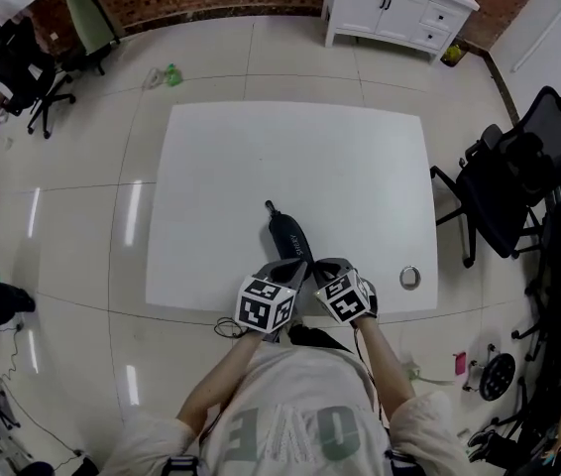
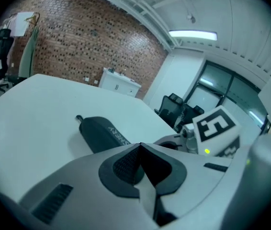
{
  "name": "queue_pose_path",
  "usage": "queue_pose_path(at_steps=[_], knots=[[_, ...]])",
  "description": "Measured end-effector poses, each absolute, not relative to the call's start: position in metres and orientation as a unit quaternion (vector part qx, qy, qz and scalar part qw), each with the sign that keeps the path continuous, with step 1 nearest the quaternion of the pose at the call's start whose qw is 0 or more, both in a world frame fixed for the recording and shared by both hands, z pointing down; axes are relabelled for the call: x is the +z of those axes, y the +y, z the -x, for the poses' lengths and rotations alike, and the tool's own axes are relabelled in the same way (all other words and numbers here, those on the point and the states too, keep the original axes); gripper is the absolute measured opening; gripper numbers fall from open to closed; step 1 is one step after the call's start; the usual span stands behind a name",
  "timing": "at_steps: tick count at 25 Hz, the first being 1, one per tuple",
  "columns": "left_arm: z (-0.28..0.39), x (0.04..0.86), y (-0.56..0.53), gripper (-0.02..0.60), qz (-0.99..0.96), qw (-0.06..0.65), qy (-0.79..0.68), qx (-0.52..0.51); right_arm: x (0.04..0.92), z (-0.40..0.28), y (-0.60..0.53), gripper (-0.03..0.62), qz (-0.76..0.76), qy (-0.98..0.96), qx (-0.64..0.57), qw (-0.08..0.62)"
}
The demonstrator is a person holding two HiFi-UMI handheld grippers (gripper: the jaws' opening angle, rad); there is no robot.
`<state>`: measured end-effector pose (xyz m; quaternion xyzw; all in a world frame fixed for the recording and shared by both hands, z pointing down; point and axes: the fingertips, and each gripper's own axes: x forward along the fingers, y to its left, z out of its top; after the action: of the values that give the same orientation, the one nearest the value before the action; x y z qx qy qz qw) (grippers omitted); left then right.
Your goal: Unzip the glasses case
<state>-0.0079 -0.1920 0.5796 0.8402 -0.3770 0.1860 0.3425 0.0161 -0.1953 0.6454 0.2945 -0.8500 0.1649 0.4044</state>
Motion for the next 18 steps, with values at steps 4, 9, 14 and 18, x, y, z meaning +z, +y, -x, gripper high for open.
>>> queue_pose_path(at_steps=[4, 9, 14, 18], knots=[[0.004, 0.596, -0.145, 0.005, -0.84, 0.37, -0.33, 0.223, 0.644, -0.019, -0.191, 0.0, -0.304, -0.849, 0.178, 0.395], [0.004, 0.609, -0.149, 0.005, -0.831, 0.376, -0.345, 0.219, 0.646, -0.013, -0.174, 0.0, -0.296, -0.852, 0.2, 0.384], [0.019, 0.607, -0.16, 0.005, -0.823, 0.36, -0.38, 0.221, 0.642, -0.008, -0.164, 0.0, -0.283, -0.855, 0.199, 0.387], [0.042, 0.606, -0.178, 0.005, -0.811, 0.346, -0.416, 0.22, 0.636, 0.013, -0.153, 0.0, -0.258, -0.87, 0.188, 0.376]])
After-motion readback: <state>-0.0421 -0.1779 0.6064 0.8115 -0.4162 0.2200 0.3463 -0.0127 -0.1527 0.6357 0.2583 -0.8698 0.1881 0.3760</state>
